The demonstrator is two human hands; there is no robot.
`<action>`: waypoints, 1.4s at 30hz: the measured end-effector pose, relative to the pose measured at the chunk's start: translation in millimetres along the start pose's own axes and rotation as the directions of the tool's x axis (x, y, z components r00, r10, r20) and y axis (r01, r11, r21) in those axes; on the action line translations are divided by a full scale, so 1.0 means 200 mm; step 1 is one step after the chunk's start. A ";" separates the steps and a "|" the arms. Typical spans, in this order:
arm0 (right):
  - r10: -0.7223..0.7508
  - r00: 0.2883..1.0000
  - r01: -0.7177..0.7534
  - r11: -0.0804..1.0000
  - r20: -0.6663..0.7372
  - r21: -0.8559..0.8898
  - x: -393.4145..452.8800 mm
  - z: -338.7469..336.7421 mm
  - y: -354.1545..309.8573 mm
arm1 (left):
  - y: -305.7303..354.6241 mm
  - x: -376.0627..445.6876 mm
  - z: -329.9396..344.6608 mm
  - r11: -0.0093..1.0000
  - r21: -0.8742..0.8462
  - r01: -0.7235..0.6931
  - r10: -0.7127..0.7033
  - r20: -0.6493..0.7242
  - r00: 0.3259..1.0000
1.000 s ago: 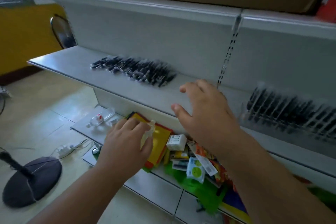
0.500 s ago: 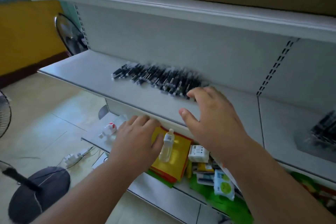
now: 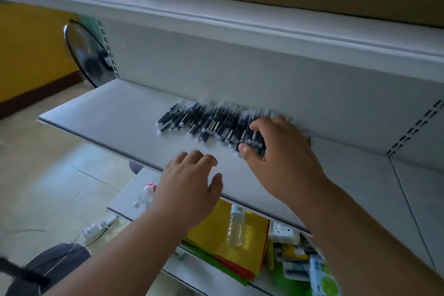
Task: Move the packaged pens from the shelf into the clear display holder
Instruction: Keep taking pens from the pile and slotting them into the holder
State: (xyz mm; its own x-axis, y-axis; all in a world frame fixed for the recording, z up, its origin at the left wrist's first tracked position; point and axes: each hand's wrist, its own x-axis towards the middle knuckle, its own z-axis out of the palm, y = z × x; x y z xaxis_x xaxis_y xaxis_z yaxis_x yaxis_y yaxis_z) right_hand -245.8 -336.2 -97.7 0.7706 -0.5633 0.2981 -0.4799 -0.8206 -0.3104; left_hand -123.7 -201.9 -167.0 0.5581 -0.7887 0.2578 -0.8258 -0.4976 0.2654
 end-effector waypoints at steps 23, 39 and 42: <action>0.399 0.901 -0.413 0.909 -0.172 -0.054 0.21 0.29 -0.19 | -0.41 0.92 0.18 0.983 0.069 -0.171 0.145 0.284 0.948; 0.404 0.887 -0.422 0.905 -0.224 -0.042 0.23 0.28 -0.05 | -0.45 0.82 0.16 0.947 -0.221 -0.235 0.259 0.087 0.962; 0.458 0.858 -0.479 0.876 -0.232 -0.044 0.24 0.30 0.02 | -0.44 0.73 0.09 0.850 -0.493 -0.186 0.242 0.051 0.969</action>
State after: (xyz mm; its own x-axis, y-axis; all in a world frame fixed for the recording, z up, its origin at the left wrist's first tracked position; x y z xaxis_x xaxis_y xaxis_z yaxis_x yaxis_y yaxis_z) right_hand -187.0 -360.8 -138.4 0.3441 -0.8814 0.3235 -0.8083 -0.4534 -0.3756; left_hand 28.6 -279.8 -169.2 0.3370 -0.9030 0.2667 -0.7658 -0.0980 0.6356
